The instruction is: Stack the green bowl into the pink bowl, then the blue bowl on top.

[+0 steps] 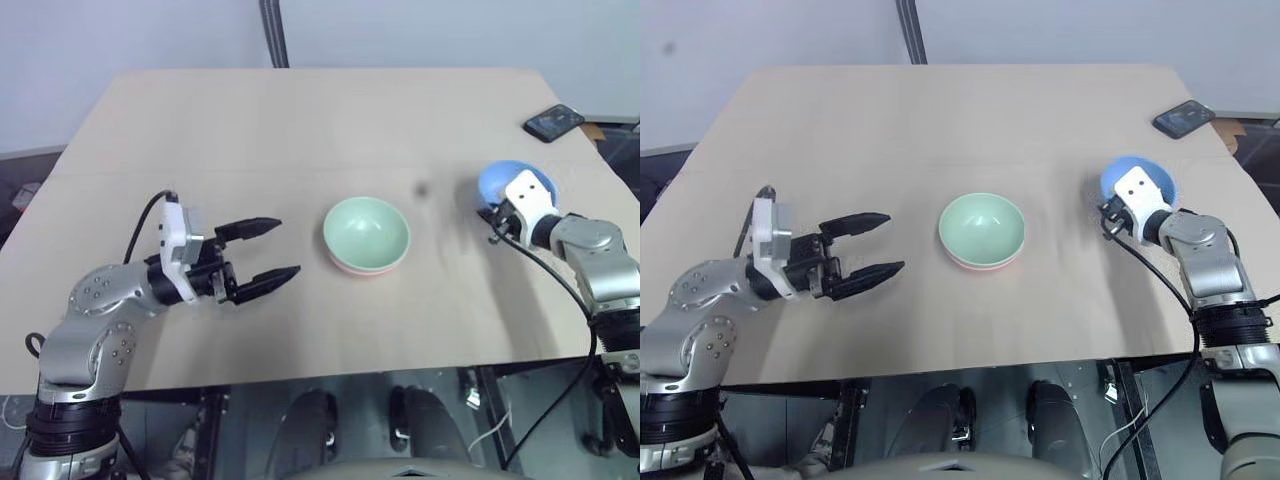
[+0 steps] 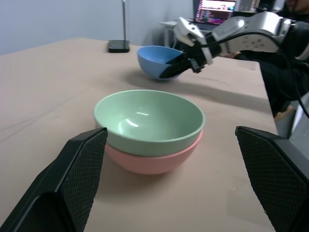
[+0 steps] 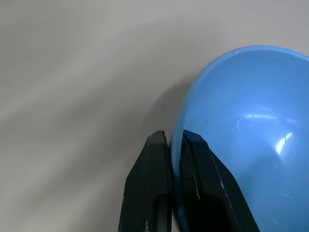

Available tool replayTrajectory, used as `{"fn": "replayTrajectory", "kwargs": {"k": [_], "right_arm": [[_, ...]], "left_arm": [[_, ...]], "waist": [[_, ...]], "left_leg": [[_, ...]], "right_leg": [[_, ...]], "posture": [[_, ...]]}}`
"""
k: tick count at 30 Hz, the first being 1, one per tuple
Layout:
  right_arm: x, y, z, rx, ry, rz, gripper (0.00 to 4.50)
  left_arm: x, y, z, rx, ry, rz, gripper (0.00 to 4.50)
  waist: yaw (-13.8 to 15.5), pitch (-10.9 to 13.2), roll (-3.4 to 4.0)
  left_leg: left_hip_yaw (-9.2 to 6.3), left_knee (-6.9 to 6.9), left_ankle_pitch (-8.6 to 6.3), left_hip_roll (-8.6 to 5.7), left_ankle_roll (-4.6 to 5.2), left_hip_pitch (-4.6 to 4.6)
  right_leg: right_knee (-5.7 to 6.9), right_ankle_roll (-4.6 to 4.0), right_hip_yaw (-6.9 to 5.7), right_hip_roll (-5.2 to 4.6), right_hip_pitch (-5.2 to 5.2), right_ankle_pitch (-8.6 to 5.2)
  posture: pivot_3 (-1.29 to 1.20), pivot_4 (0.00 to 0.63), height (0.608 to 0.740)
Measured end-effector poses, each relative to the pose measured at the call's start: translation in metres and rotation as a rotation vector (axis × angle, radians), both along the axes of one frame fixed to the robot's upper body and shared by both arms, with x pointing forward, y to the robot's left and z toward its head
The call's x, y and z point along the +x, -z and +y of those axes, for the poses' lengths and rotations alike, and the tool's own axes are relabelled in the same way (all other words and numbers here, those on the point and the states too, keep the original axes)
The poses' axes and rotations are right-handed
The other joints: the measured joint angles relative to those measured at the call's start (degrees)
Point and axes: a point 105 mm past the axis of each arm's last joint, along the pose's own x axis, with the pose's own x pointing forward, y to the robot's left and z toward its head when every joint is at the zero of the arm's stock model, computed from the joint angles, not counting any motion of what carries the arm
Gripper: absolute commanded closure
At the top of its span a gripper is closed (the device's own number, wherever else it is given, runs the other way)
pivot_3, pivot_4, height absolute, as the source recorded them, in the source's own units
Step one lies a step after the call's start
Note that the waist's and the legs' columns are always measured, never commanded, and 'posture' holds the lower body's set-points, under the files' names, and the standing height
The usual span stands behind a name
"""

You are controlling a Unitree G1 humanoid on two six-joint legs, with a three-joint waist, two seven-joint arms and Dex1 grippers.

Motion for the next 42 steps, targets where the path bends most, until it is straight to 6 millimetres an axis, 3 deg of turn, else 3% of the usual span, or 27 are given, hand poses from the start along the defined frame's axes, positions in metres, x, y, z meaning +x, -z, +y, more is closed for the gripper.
{"fn": "replayTrajectory", "kwargs": {"k": [4,7,11,14,15,20,26,27,30,31,36,39,42], "right_arm": [[-0.039,-0.050,0.068,0.090,-0.358,-0.128,4.42],[-0.076,-0.070,0.121,0.171,-0.608,-0.149,4.42],[-0.091,-0.053,0.150,0.118,-0.723,-0.076,4.42],[-0.089,-0.031,0.160,0.077,-0.741,-0.001,3.43],[-0.088,-0.029,0.159,0.072,-0.735,0.003,3.27],[-0.075,-0.018,0.153,0.021,-0.684,0.003,1.18],[-0.084,-0.056,0.113,0.087,-0.570,-0.111,1.18],[-0.086,-0.055,0.107,0.083,-0.553,-0.103,1.18],[-0.094,-0.048,0.077,0.100,-0.470,-0.019,0.19],[-0.095,-0.048,0.070,0.107,-0.449,-0.003,0.07],[-0.105,-0.039,0.026,0.088,-0.328,0.085,0.07],[-0.112,-0.033,-0.004,0.070,-0.242,0.118,0.07],[-0.116,-0.037,-0.017,0.094,-0.204,0.110,0.07]], "left_arm": [[0.004,0.002,0.004,-0.009,-0.033,-0.012,0.00],[0.009,0.006,0.007,-0.013,-0.054,-0.013,0.00],[0.013,0.007,0.008,-0.018,-0.061,-0.014,0.00],[0.014,0.005,0.005,-0.016,-0.051,-0.022,0.00],[0.014,0.005,0.005,-0.015,-0.050,-0.023,0.00],[0.014,0.008,0.004,-0.010,-0.051,-0.016,0.00],[0.006,0.020,0.008,-0.004,-0.092,0.018,0.00],[0.005,0.019,0.007,-0.007,-0.092,0.016,0.00],[0.001,0.018,0.009,-0.014,-0.110,0.012,0.00],[0.000,0.018,0.011,-0.016,-0.115,0.012,0.00],[-0.012,0.019,0.018,-0.012,-0.132,0.033,0.00],[-0.017,0.018,0.037,0.041,-0.230,0.051,0.00],[-0.024,0.013,0.047,0.068,-0.273,0.059,0.00]], "waist": [[-0.19,0.01,0.02],[-0.09,0.00,0.01],[0.56,-0.04,-0.06],[0.79,-0.04,-0.06],[0.79,-0.04,-0.06],[0.78,-0.03,-0.05],[1.42,-0.04,-0.06],[1.43,-0.04,-0.06],[1.34,-0.04,-0.05],[1.34,-0.04,-0.05],[1.25,-0.04,-0.05],[1.35,-0.04,-0.05],[1.28,-0.04,-0.05]], "left_leg": [[-0.01,-0.01,0.00,0.05,-0.01,0.02],[-0.02,0.00,-0.01,0.02,0.00,0.02],[-0.09,0.01,-0.01,-0.02,0.01,-0.01],[-0.06,0.01,-0.01,-0.04,0.00,-0.02],[-0.06,0.01,-0.01,-0.04,0.00,-0.01],[-0.06,0.01,-0.01,-0.03,0.00,-0.02],[-0.14,0.00,-0.01,-0.02,0.00,-0.02],[-0.16,0.00,-0.01,-0.02,0.00,-0.02],[-0.17,0.00,-0.01,-0.02,0.00,-0.02],[-0.17,0.00,-0.02,-0.02,0.00,-0.01],[-0.16,-0.01,-0.02,0.00,0.01,0.00],[-0.16,-0.01,-0.03,-0.01,0.03,0.00],[-0.14,-0.01,-0.04,0.00,0.05,0.01]], "right_leg": [[0.00,0.00,-0.02,0.03,0.01,0.00],[0.00,-0.01,-0.03,-0.01,0.02,0.01],[-0.02,-0.02,-0.13,-0.06,0.04,0.00],[-0.02,-0.02,-0.12,-0.06,0.02,0.01],[-0.02,-0.02,-0.12,-0.06,0.02,0.01],[-0.01,-0.02,-0.11,-0.04,0.01,0.00],[-0.08,-0.02,-0.19,-0.08,0.08,0.00],[-0.09,-0.03,-0.21,-0.09,0.08,0.00],[-0.09,-0.07,-0.20,-0.10,0.09,-0.02],[-0.09,-0.07,-0.20,-0.11,0.09,-0.02],[-0.10,-0.22,-0.18,-0.10,0.08,-0.12],[-0.12,-0.22,-0.17,-0.10,0.10,-0.13],[-0.13,-0.21,-0.14,-0.10,0.10,-0.15]], "posture": [[0.00,0.150,0.740],[0.00,0.150,0.740],[0.00,0.150,0.740],[0.00,0.150,0.740],[0.00,0.150,0.740],[0.00,0.150,0.740],[0.00,0.150,0.740],[0.00,0.150,0.740],[0.00,0.150,0.740],[0.00,0.150,0.740],[0.00,0.150,0.740],[0.00,0.150,0.740],[0.00,0.150,0.740]]}}
